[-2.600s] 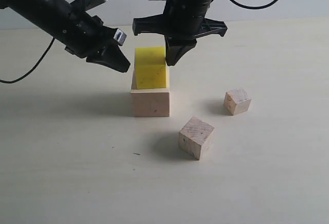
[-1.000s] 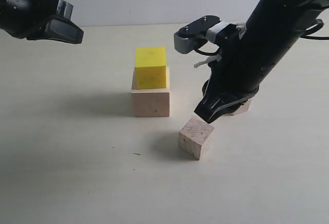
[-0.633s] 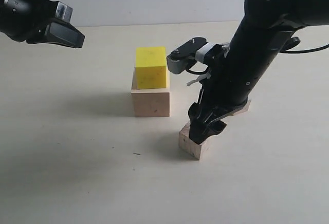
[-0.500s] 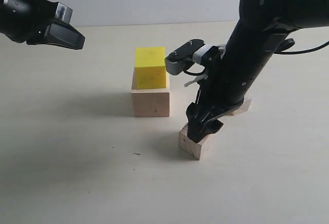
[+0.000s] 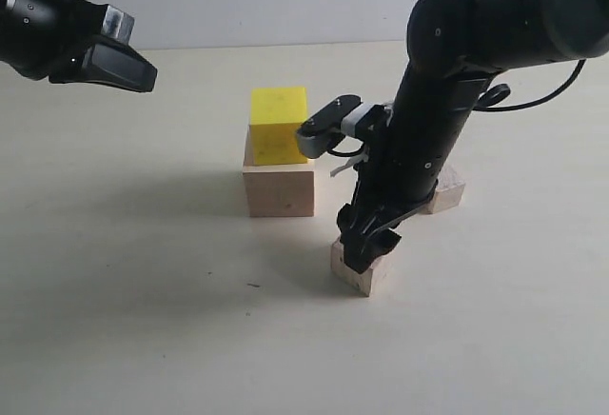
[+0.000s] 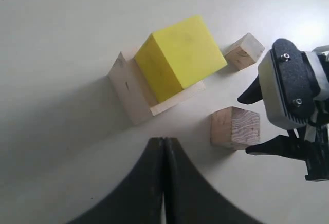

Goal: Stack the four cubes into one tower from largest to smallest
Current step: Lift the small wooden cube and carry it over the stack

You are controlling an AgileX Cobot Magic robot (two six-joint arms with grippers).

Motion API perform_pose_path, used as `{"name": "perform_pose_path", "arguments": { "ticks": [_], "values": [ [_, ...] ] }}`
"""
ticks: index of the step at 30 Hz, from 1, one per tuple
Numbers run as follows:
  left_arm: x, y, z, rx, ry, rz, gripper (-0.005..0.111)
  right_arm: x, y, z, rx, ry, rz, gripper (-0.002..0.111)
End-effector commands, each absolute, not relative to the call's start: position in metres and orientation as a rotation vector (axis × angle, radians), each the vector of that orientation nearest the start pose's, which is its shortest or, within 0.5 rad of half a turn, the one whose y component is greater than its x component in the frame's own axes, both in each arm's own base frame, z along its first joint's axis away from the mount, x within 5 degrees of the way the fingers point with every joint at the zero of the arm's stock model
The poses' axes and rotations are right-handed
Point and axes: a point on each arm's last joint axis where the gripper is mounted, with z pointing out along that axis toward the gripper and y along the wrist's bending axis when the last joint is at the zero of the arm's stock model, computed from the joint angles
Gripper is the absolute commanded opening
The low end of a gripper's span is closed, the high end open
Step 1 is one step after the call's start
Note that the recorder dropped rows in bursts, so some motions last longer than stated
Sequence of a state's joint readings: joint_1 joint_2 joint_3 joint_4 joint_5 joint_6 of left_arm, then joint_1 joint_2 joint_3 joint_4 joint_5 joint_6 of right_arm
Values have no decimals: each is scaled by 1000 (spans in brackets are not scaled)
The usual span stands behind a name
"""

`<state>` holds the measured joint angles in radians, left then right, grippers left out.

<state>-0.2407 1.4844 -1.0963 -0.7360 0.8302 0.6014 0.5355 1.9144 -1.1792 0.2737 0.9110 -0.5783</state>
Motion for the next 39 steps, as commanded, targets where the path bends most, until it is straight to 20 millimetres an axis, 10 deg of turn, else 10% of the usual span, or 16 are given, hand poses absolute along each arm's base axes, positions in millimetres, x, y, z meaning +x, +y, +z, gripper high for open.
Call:
{"name": "perform_pose_path", "arguments": {
  "ticks": [1, 13, 20, 32, 39],
  "values": [
    [283, -116, 291, 566, 2444, -735, 0, 291, 195, 155, -1426, 2754, 338, 73],
    [284, -116, 291, 574, 2434, -726, 0, 292, 193, 134, -1453, 2823, 303, 65],
    [284, -116, 291, 582, 2434, -723, 0, 290, 184, 147, -1377, 2899, 173, 6],
    [282, -116, 290, 595, 2446, -735, 0, 300, 151, 232, -915, 2783, -328, 0],
    [280, -116, 290, 582, 2465, -754, 0, 314, 171, 306, -592, 2725, -45, 0]
  ]
}}
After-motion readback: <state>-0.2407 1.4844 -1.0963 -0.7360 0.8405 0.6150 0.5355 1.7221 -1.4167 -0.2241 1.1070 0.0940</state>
